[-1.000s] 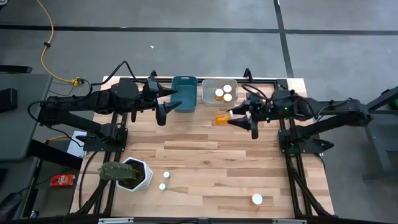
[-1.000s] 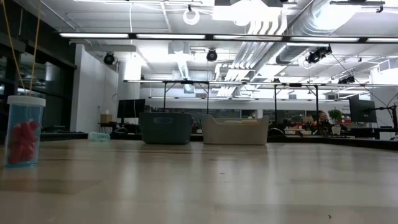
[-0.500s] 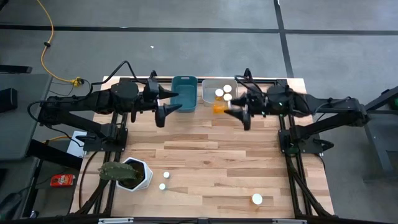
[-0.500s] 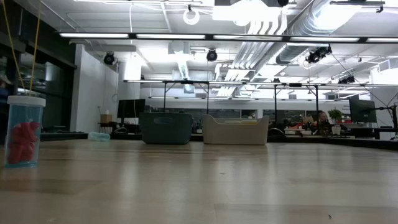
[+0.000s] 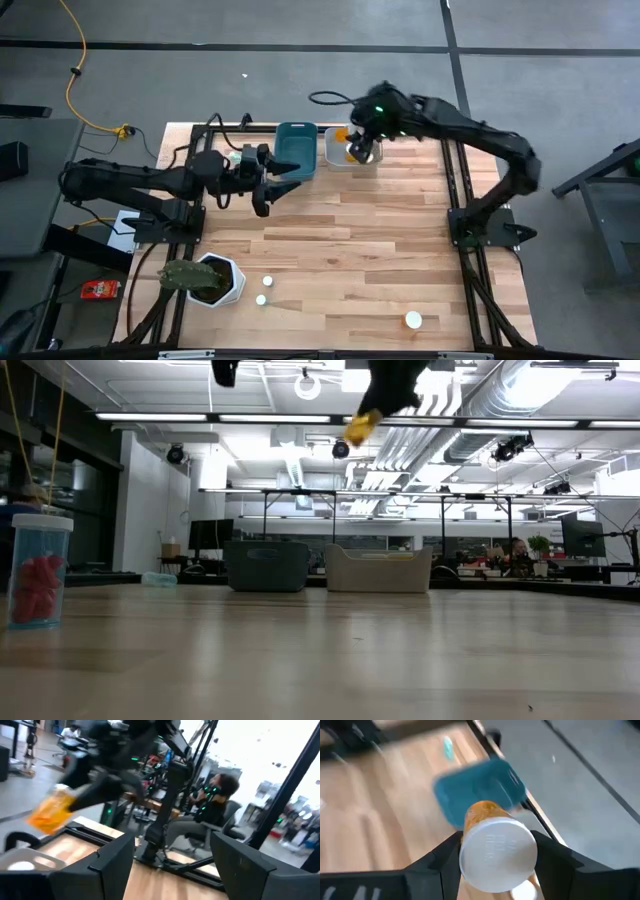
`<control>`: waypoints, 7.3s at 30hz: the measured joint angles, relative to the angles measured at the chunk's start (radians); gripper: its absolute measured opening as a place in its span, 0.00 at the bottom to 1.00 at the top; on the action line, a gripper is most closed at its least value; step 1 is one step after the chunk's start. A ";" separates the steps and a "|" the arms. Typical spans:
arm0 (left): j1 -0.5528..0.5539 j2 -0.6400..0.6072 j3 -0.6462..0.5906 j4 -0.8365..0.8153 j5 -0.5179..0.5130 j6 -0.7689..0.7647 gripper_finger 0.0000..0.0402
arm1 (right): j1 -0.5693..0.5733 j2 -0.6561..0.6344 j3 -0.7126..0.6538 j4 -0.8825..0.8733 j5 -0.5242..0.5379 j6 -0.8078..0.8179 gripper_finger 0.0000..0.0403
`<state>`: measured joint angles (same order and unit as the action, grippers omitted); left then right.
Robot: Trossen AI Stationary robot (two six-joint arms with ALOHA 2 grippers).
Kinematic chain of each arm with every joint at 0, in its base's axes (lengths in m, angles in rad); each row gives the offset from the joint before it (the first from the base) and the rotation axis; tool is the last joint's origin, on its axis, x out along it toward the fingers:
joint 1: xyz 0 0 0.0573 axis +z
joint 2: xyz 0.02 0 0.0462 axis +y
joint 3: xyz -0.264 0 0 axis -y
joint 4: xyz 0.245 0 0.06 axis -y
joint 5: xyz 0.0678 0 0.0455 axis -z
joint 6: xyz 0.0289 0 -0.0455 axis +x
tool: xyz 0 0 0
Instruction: Pick and place medicine bottles into bin by pill shape (circle, oval)
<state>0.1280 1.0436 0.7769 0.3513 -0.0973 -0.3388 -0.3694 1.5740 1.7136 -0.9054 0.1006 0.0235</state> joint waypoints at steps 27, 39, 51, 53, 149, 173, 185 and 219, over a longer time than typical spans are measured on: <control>-0.066 -0.042 -0.059 0.028 0.030 -0.027 0.62 | -0.155 0.590 0.145 -0.090 -0.068 0.004 0.46; -0.066 -0.042 -0.059 0.011 0.034 -0.043 0.62 | -0.155 0.601 0.146 -0.089 -0.068 0.003 0.53; -0.066 -0.042 -0.058 0.007 0.034 -0.043 0.62 | -0.155 0.590 0.146 -0.078 -0.075 -0.042 0.70; -0.066 -0.042 -0.058 0.003 0.034 -0.044 0.62 | -0.155 0.563 0.146 -0.080 -0.077 -0.062 0.70; -0.063 -0.041 -0.058 -0.049 -0.149 0.238 0.62 | 1.157 0.242 -0.409 -0.031 -0.334 1.806 0.70; -0.063 -0.041 -0.058 -0.049 -0.149 0.264 0.62 | 1.157 0.227 -0.409 -0.070 -0.328 1.687 0.44; -0.063 -0.041 -0.058 -0.051 -0.149 0.222 0.62 | 0.989 -0.118 -0.406 -0.284 0.260 1.219 0.45; -0.099 -0.042 -0.058 -0.084 -0.132 0.185 0.62 | 0.376 -0.228 -0.432 0.648 -0.147 0.073 0.46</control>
<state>0.0288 1.0016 0.7193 0.2672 -0.2291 -0.1539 0.0062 1.3464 1.2821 -0.2570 -0.0465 0.0964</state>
